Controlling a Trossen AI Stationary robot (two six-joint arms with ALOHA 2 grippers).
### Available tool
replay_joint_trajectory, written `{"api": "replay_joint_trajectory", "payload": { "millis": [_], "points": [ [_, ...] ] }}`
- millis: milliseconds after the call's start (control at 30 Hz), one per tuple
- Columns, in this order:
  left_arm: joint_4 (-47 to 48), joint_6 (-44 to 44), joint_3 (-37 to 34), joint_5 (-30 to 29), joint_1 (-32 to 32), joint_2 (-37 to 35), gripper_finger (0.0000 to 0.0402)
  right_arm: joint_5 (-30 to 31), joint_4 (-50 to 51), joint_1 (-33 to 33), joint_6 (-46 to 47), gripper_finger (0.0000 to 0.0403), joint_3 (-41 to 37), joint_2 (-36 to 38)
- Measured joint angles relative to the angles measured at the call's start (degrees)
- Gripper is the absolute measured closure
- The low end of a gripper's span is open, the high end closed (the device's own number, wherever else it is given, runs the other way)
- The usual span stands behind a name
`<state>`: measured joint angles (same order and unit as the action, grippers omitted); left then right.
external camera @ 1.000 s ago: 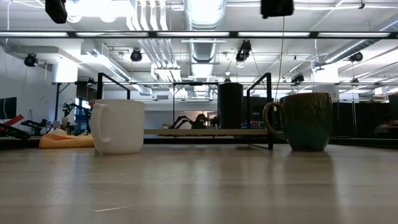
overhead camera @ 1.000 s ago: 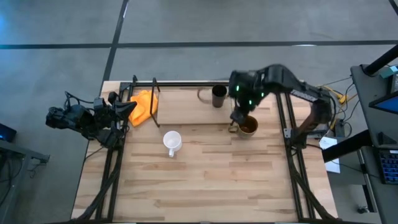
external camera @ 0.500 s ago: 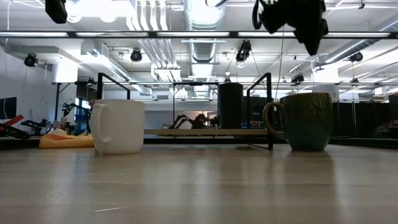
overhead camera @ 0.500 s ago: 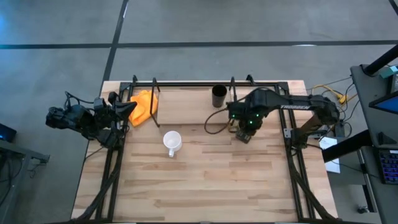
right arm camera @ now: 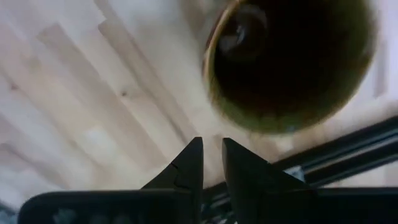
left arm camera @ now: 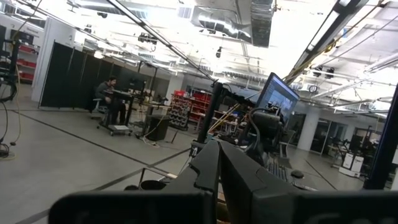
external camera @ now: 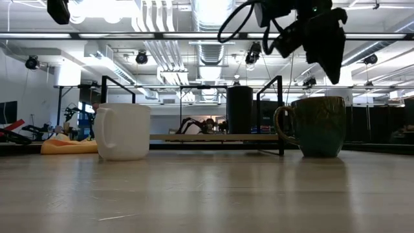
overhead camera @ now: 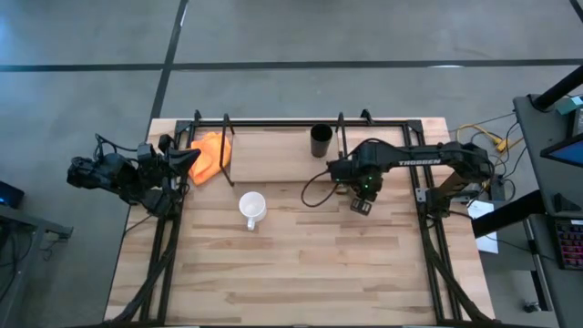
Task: Stack small to large cups/mugs on shelf
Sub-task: Put the brown mug on the shelf
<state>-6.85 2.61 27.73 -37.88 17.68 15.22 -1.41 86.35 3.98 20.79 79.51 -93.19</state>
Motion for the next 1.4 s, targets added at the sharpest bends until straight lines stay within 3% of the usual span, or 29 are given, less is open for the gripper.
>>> {"api": "replay_joint_trajectory", "payload": {
  "millis": [367,1000,1400],
  "points": [
    [0.0,0.0,0.0,0.01,0.01,0.0,0.0402,0.15,-5.61,0.05,-4.33,0.0348,-0.35,-0.07],
    [0.07,0.0,0.0,0.25,0.0,0.0,0.0402,-0.04,-8.31,0.05,-4.3,0.0348,-1.03,-3.85],
    [-0.02,0.0,0.0,0.23,0.02,0.0,0.0402,2.97,-8.96,0.05,-3.3,0.0348,-1.65,-4.92]
  ]
}}
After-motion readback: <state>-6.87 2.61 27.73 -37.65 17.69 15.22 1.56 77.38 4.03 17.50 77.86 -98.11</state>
